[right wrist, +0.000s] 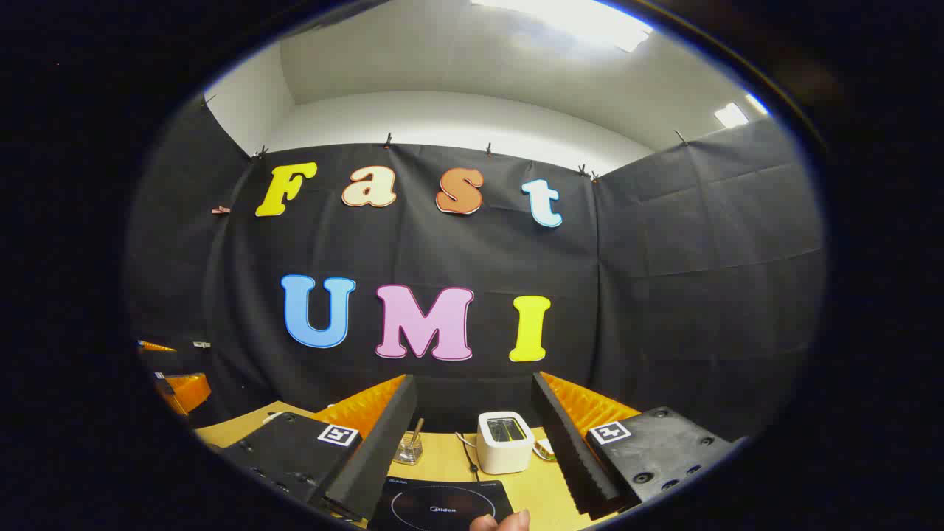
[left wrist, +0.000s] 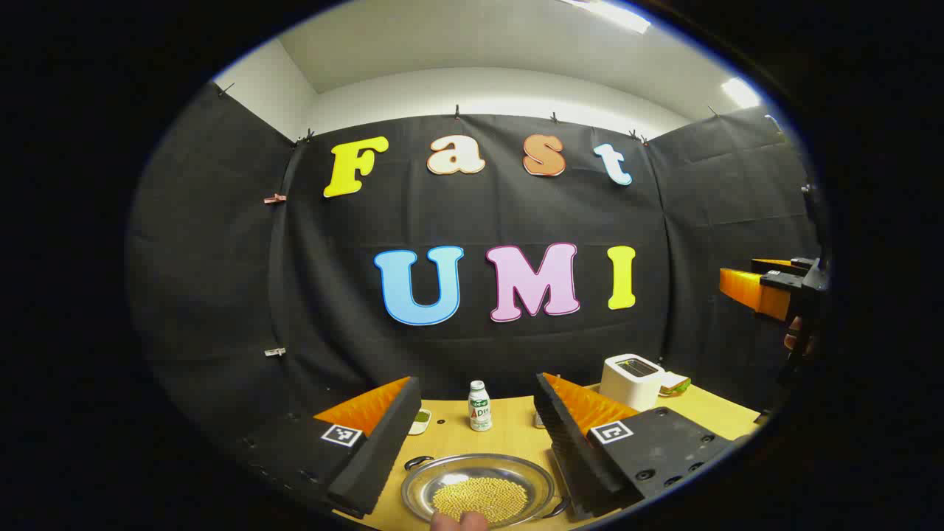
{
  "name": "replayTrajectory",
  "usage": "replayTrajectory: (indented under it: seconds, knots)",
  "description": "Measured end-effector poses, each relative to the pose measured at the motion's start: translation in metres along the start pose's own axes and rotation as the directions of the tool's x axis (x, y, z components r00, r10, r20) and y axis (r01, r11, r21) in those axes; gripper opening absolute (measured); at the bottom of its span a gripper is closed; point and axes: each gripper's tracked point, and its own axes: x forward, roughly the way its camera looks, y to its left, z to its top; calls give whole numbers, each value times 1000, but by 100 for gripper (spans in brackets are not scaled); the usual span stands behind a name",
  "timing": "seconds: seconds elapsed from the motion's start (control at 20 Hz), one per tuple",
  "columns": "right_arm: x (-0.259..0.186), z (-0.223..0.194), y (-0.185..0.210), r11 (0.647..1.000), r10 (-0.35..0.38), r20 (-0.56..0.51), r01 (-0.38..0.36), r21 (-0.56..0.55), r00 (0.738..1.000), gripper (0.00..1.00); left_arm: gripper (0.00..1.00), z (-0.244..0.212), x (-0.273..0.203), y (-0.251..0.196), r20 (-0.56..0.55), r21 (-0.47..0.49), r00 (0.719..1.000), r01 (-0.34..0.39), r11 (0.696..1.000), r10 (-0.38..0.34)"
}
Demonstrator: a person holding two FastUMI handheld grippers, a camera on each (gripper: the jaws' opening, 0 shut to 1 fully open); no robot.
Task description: First push the handle of the pot to place it horizontally, then grasp the pot with both hands and set it on the induction cooktop.
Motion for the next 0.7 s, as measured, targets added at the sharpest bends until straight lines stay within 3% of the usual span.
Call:
replayTrajectory:
  seconds: [0.7]
  knots:
    - [1,-14,33,997,57,-42,-59,-42,997,99,96,-17,12,16,-36,-41,999,-31,999,30]
